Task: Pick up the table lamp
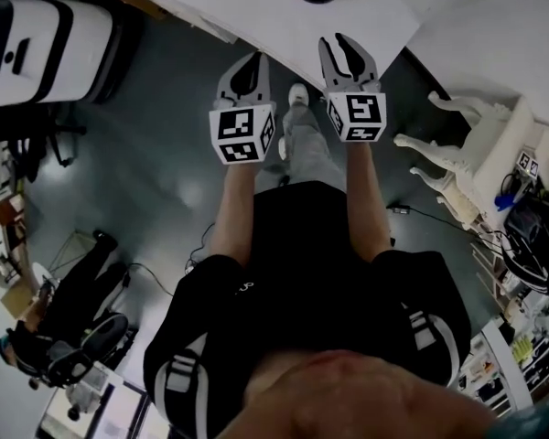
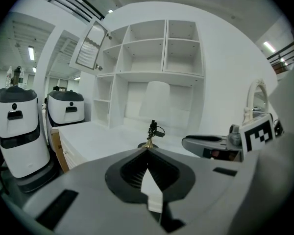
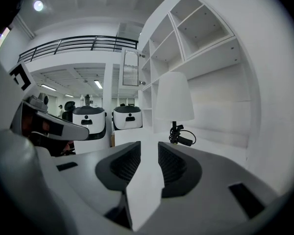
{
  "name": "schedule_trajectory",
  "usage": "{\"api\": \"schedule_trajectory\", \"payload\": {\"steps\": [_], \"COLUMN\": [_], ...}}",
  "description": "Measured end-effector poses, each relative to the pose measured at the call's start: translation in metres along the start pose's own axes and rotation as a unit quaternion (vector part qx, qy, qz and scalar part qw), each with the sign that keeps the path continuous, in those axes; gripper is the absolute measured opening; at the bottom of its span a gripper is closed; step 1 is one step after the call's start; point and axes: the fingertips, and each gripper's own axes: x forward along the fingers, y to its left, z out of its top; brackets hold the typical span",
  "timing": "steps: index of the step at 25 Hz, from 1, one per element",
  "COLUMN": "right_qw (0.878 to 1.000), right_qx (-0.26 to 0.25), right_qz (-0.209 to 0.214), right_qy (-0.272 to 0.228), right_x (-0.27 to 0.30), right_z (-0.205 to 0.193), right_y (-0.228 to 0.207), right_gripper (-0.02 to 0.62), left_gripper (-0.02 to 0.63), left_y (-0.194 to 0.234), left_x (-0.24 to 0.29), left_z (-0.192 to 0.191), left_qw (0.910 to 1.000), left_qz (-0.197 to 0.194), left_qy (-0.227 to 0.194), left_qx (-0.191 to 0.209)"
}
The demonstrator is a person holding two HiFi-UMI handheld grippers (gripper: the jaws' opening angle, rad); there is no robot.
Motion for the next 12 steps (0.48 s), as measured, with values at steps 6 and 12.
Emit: {"api": "schedule_trajectory", "payload": {"steps": [6, 12], "right_qw": [1.000, 0.999], "right_qx": [-0.008, -0.034], "right_qz": [-0.002, -0.027], "right_qy": [-0.007, 0.010], "right_x": [0.049, 0.089], "right_z": [0.002, -0.003], "right_y": [-0.026, -0.056], "right_gripper": [0.140, 0.179], "left_gripper": [0.009, 0.009], "left_y": [0.013, 0.012], "left_x": [0.037, 0.073], "left_z": [0.005, 0.004], "left_qw": [0.9994, 0.9992], "left_qz": [0.007, -0.012], "left_qy": [0.001, 0.014], "left_qx": [-0.033, -0.036]}}
